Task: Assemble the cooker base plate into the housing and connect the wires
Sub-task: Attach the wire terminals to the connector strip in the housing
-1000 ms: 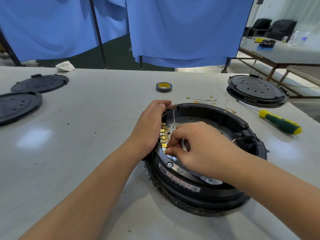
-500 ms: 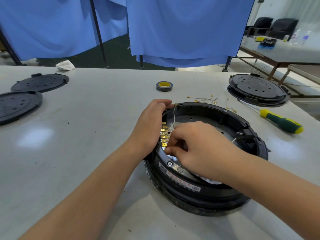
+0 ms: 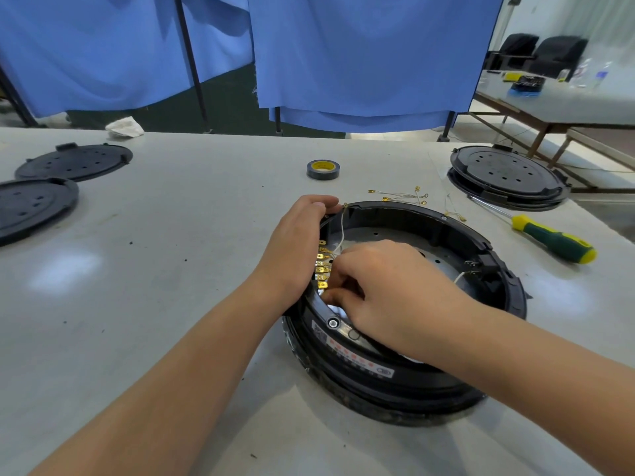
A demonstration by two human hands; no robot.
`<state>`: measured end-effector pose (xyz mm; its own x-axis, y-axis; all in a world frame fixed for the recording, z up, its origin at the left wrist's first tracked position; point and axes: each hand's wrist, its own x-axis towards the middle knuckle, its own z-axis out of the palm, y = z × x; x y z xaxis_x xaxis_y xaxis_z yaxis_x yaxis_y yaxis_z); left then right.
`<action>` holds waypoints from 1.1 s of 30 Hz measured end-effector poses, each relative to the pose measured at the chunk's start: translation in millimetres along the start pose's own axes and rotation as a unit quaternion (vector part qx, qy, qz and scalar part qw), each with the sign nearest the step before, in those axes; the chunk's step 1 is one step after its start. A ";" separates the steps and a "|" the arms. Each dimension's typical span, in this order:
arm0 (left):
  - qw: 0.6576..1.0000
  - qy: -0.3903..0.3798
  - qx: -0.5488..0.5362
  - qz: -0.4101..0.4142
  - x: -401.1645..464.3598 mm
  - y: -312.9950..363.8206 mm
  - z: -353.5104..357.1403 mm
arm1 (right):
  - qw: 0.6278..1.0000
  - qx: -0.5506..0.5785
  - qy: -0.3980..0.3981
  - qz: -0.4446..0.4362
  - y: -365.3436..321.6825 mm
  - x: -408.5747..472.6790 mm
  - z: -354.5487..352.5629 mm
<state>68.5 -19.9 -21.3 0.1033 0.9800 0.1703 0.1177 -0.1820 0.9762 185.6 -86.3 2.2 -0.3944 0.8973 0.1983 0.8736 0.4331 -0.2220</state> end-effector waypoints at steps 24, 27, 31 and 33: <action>1.000 0.007 -0.007 -0.012 -2.0 3.9 1.9 | 1.000 -0.016 -0.007 -0.021 -2.6 0.6 -3.7; 1.000 0.006 -0.007 -0.010 -1.7 3.3 1.6 | 1.000 -0.005 0.002 -0.023 -1.1 0.8 -2.2; 1.000 -0.008 -0.002 -0.009 -2.6 4.7 -0.3 | 0.999 0.027 0.024 -0.016 3.3 0.7 1.6; 1.000 -0.019 -0.007 -0.014 -2.6 4.4 -1.4 | 0.999 0.045 0.027 -0.004 5.0 0.6 2.3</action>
<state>67.3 -23.2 -17.3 0.1377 0.9808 0.1383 0.1069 -0.1535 0.9823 189.1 -83.4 -1.0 -0.3842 0.8885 0.2507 0.8399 0.4492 -0.3046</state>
